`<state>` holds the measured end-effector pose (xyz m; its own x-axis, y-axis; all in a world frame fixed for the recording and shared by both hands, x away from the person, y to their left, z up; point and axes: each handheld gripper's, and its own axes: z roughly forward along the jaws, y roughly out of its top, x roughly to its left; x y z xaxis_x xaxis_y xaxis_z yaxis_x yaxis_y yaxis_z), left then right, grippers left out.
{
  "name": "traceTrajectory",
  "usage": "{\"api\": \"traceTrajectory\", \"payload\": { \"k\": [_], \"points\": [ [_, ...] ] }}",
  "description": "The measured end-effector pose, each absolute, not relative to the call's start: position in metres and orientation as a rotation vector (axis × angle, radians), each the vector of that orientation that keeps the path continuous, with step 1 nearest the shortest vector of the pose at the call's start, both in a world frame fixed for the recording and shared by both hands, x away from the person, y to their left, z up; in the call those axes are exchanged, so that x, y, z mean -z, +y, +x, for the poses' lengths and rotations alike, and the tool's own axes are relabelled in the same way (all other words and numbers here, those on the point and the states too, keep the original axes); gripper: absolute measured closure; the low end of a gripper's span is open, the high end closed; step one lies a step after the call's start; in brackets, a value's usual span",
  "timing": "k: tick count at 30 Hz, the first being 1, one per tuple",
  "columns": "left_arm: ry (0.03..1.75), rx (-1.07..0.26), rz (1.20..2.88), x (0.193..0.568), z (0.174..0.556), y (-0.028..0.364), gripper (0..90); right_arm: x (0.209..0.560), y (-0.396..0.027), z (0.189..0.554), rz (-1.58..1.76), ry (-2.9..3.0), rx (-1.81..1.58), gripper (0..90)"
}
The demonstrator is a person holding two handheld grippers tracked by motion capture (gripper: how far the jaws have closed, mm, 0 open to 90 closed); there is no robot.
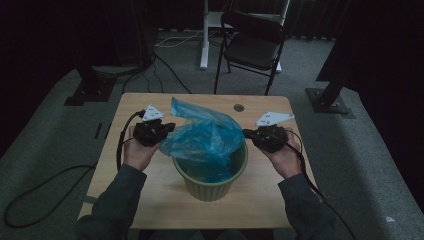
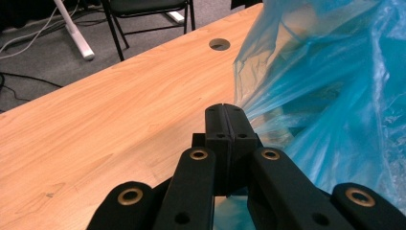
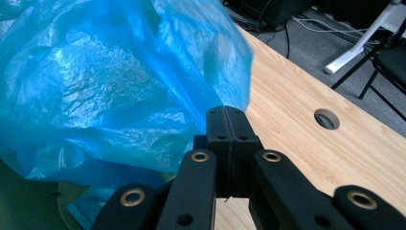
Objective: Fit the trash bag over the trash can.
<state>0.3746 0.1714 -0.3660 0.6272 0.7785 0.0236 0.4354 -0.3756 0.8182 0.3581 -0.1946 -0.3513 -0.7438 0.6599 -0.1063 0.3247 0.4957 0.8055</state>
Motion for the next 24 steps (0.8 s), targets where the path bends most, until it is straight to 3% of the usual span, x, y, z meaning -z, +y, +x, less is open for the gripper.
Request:
{"api": "traceTrajectory", "payload": {
  "k": [5,10,20,22,24],
  "points": [
    [0.939,-0.535,2.019,0.365,0.373,0.169,89.7,0.353,-0.196,0.359,0.835,2.345,-1.148,89.4],
    [0.921,-0.54,2.015,0.363,0.371,0.166,89.7,0.34,-0.188,0.355,0.782,2.34,-1.21,71.3],
    [0.908,-0.546,2.006,0.36,0.369,0.163,89.7,0.326,-0.157,0.355,0.675,2.388,-1.225,60.2],
    [0.905,-0.549,2.008,0.36,0.369,0.163,89.7,0.329,-0.149,0.358,0.676,2.4,-1.174,63.5],
    [0.905,-0.56,2.015,0.36,0.369,0.162,89.7,0.332,-0.147,0.364,0.704,2.396,-1.137,76.2]
  ]
}}
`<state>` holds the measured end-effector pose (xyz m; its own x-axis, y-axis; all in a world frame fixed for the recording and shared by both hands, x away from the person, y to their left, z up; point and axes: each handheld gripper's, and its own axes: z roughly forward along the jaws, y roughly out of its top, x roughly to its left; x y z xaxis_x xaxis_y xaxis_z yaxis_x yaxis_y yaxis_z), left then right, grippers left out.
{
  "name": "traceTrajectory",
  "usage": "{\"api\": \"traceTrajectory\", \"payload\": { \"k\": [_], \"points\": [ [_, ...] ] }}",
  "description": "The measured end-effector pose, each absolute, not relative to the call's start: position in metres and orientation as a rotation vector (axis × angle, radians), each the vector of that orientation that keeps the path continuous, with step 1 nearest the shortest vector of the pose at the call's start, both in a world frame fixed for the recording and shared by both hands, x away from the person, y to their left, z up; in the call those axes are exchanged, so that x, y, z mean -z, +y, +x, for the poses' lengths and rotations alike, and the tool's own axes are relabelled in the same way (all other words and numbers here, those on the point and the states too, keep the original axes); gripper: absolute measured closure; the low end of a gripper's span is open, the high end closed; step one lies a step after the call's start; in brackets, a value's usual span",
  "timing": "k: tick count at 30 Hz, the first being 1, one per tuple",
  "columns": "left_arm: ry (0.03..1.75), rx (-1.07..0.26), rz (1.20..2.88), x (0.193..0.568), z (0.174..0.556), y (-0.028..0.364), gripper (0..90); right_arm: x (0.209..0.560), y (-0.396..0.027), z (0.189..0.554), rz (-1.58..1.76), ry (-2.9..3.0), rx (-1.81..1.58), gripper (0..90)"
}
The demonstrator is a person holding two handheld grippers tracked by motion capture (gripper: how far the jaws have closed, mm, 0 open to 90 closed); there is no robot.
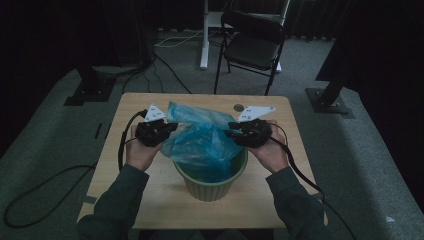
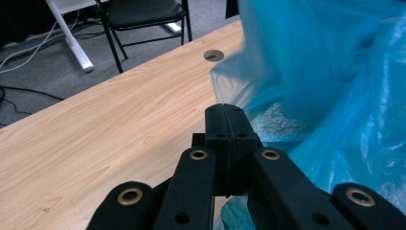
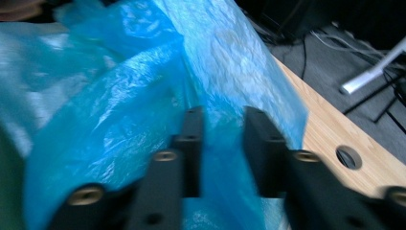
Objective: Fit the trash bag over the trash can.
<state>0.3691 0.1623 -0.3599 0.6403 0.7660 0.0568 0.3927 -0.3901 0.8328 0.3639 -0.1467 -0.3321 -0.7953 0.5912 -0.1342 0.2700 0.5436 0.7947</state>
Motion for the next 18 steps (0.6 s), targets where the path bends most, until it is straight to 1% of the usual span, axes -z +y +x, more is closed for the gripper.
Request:
{"api": "traceTrajectory", "payload": {
  "k": [1,2,5,11,18],
  "points": [
    [0.905,-0.562,2.016,0.36,0.369,0.163,89.7,0.333,-0.147,0.368,0.726,2.39,-1.137,80.8],
    [0.906,-0.563,2.017,0.361,0.369,0.163,89.7,0.334,-0.148,0.371,0.751,2.373,-1.119,83.4],
    [0.92,-0.564,2.015,0.362,0.37,0.166,89.7,0.338,-0.151,0.379,0.815,2.323,-1.05,86.9],
    [0.942,-0.558,2.009,0.367,0.372,0.172,89.7,0.348,-0.165,0.394,0.956,2.304,-1.001,87.9],
    [0.979,-0.552,2.005,0.371,0.376,0.178,89.7,0.365,-0.181,0.4,1.045,2.323,-0.957,89.3]
  ]
}}
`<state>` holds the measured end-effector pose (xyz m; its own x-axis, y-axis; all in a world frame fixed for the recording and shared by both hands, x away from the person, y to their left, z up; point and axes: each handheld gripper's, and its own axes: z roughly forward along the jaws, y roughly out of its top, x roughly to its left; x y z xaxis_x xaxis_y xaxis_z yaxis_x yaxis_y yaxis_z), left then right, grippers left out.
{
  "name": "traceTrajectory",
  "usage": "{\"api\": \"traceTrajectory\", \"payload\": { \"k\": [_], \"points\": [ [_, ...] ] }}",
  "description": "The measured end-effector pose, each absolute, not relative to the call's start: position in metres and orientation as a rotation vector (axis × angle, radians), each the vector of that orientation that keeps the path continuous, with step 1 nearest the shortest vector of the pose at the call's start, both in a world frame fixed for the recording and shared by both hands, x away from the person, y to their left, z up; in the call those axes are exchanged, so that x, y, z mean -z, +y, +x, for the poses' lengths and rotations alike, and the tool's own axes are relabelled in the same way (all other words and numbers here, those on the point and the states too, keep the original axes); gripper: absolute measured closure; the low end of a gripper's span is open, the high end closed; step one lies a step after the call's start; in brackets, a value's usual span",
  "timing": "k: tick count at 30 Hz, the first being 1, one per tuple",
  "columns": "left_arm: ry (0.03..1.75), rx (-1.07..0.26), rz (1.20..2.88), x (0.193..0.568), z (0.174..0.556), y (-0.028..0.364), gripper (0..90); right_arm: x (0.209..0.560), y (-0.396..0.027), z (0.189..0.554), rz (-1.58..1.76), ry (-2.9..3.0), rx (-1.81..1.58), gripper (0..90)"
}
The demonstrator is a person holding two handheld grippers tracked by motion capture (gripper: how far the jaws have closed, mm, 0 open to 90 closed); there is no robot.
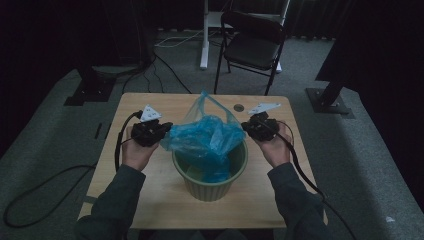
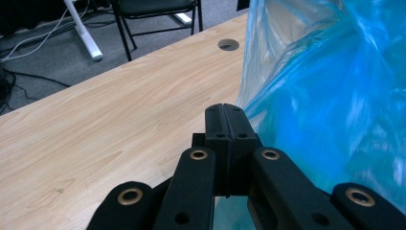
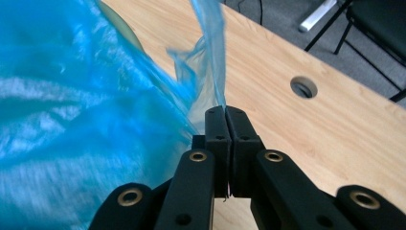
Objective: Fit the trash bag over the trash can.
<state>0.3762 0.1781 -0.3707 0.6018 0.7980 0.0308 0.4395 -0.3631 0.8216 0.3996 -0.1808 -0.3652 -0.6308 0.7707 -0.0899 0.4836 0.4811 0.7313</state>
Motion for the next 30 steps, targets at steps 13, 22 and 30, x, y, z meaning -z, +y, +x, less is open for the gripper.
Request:
{"api": "traceTrajectory", "payload": {
  "k": [13,22,30],
  "points": [
    [1.039,-0.527,2.003,0.382,0.383,0.188,89.7,0.379,-0.204,0.393,1.104,2.344,-0.96,89.8],
    [1.058,-0.515,1.973,0.381,0.381,0.194,82.1,0.378,-0.21,0.387,1.104,2.355,-0.995,89.2],
    [1.035,-0.52,1.907,0.365,0.374,0.197,68.1,0.349,-0.203,0.377,1.023,2.303,-1.109,74.6]
  ]
}}
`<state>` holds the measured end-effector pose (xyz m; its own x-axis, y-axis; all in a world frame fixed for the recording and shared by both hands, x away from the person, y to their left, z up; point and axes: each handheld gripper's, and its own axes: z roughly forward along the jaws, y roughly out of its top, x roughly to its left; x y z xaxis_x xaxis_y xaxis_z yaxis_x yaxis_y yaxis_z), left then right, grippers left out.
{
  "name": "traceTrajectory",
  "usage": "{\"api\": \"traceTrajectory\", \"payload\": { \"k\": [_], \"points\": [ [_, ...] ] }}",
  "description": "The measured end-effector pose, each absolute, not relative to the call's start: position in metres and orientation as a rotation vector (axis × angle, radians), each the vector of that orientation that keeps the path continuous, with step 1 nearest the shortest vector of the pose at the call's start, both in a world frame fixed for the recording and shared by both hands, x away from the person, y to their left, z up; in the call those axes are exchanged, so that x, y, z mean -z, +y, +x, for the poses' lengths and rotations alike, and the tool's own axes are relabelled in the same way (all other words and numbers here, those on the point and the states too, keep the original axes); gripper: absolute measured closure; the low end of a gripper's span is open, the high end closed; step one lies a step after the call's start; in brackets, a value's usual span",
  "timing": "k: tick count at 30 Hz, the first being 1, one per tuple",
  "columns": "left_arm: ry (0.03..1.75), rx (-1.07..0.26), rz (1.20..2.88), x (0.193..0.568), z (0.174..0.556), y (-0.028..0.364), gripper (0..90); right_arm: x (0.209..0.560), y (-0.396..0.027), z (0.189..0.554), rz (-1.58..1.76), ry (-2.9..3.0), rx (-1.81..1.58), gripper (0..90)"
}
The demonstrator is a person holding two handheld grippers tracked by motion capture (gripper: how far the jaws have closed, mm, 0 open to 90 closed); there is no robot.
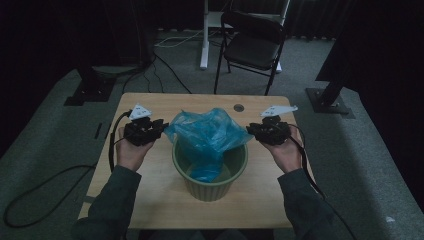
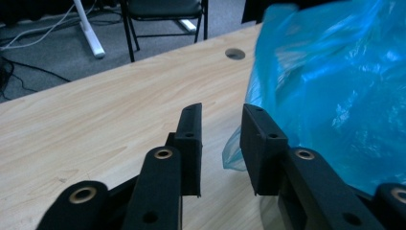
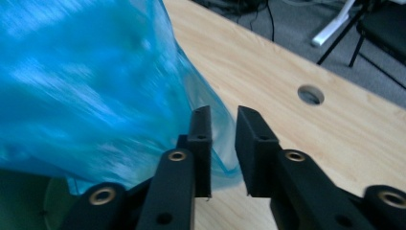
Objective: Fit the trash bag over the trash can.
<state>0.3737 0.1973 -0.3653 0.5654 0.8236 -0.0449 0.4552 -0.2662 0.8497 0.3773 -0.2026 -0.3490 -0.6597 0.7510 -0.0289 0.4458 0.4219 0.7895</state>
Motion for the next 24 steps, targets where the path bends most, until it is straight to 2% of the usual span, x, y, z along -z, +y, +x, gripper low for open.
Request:
{"api": "traceTrajectory", "payload": {
  "k": [6,18,24],
  "points": [
    [1.042,-0.484,1.85,0.361,0.37,0.21,63.2,0.339,-0.198,0.372,0.972,2.321,-1.21,69.5],
    [1.047,-0.44,1.766,0.355,0.359,0.236,61.0,0.34,-0.191,0.378,0.973,2.353,-1.26,64.9],
    [0.889,-0.385,1.785,0.35,0.351,0.233,54.2,0.341,-0.19,0.383,0.986,2.362,-1.292,64.0]
  ]
}}
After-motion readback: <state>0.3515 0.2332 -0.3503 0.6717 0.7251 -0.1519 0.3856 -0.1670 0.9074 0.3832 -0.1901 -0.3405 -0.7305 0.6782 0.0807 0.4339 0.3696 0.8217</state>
